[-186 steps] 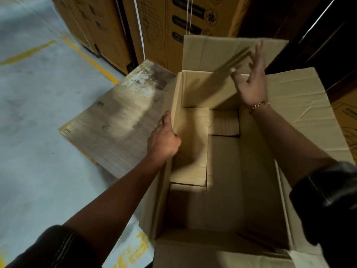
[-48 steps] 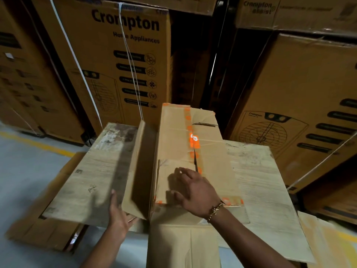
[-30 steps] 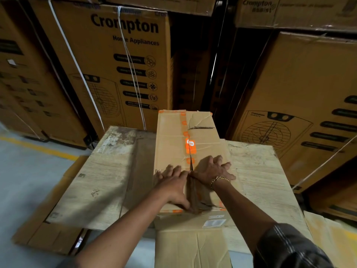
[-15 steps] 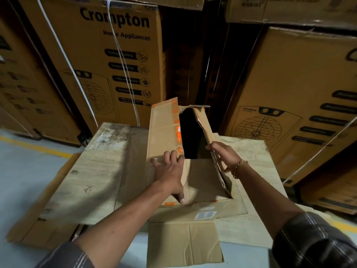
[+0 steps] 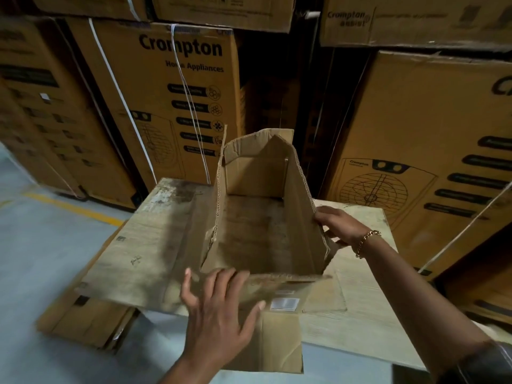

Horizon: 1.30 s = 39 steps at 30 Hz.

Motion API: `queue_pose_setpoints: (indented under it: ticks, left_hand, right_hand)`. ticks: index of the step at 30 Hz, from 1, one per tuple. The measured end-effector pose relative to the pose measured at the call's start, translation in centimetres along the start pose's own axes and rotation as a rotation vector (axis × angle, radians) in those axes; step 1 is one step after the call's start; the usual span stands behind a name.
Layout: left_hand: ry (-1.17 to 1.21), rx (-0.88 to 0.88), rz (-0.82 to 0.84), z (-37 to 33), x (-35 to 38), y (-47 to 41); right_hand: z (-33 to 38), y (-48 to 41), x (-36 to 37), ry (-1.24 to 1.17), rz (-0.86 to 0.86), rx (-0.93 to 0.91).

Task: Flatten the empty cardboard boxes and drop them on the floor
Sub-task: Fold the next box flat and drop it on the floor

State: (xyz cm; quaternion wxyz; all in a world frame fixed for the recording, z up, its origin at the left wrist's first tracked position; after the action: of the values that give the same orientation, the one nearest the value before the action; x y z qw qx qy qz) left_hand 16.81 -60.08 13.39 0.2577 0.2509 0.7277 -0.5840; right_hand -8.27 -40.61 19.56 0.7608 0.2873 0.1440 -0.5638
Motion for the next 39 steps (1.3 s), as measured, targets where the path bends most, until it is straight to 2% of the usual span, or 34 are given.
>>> queue_pose_setpoints:
  ticks: [3,5,7,10,12,14,17,19,21,26,29,33,35,39]
  left_hand:
    - [0.051,-0.040,0.004,0.3,-1.3,2.7]
    - [0.063,-0.120,0.101,1.2,-1.0,4.1]
    - [0.075,-0.240,0.173,2.2,0.1,4.6]
    - [-0.053,-0.443,0.269,3.7,2.7,3.1]
    - [-0.048,-0.629,0.324,4.7,4.2,1.5]
    - [0.052,-0.765,0.305,5.5,5.6,0.6]
    - [0.352,-0.961,0.265,6.5,7.2,1.3]
    - [0.498,-1.092,0.256,7.0,8.0,1.9]
    - [0.519,-1.107,0.292,7.9,9.0,1.7]
    - [0.418,-1.100,0.333,10.1,10.9,-1.8]
    - [0.347,-1.048,0.412,11.3,12.0,-3.6]
    - [0.444,-1.211,0.369,12.3,12.2,-5.2]
    - [0.575,-1.255,0.293,12.8,11.7,-6.1]
    - [0.808,-1.174,0.131,13.6,9.0,-10.6]
  right_hand:
    - [-1.0,1.8,-0.2,0.007,-0.016,-0.039]
    - [-1.9,2.7,-0.2,0.022,-0.038,-0.077]
    - [-2.8,3.5,-0.1,0.014,-0.076,-0.103]
    - [-4.3,4.2,0.0,-0.043,-0.153,-0.110]
    - [-5.4,4.4,0.2,-0.085,-0.242,-0.101]
    - [-6.8,4.3,0.4,-0.213,-0.346,-0.046]
    - [-8.7,4.7,0.7,-0.588,-0.454,0.144]
    - [-10.0,4.9,1.1,-0.753,-0.489,0.224]
    - [-11.0,4.9,2.2,-0.802,-0.482,0.255]
    - [-11.2,4.1,7.4,-0.666,-0.383,0.281]
    - [-10.9,2.9,9.3,-0.530,-0.441,0.246]
    - [-10.2,1.6,9.8,-0.587,-0.436,0.314]
    - [-9.8,0.7,9.9,-0.637,-0.439,0.336]
    - [-7.4,-0.9,10.4,-0.729,-0.478,0.295]
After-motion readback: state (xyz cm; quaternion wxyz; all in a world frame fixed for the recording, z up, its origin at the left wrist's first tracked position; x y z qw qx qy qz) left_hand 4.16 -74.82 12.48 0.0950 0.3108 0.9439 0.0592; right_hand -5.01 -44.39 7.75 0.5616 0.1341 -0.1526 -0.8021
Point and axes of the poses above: each hand's wrist, its own y-axis away from the middle knuckle, its own x-axis out of the palm, z = x × y, the point moved 1 cm from there along -y, towards the middle knuckle, and after that the axes turned 14 degrees about -z, right-handed, at the moved point
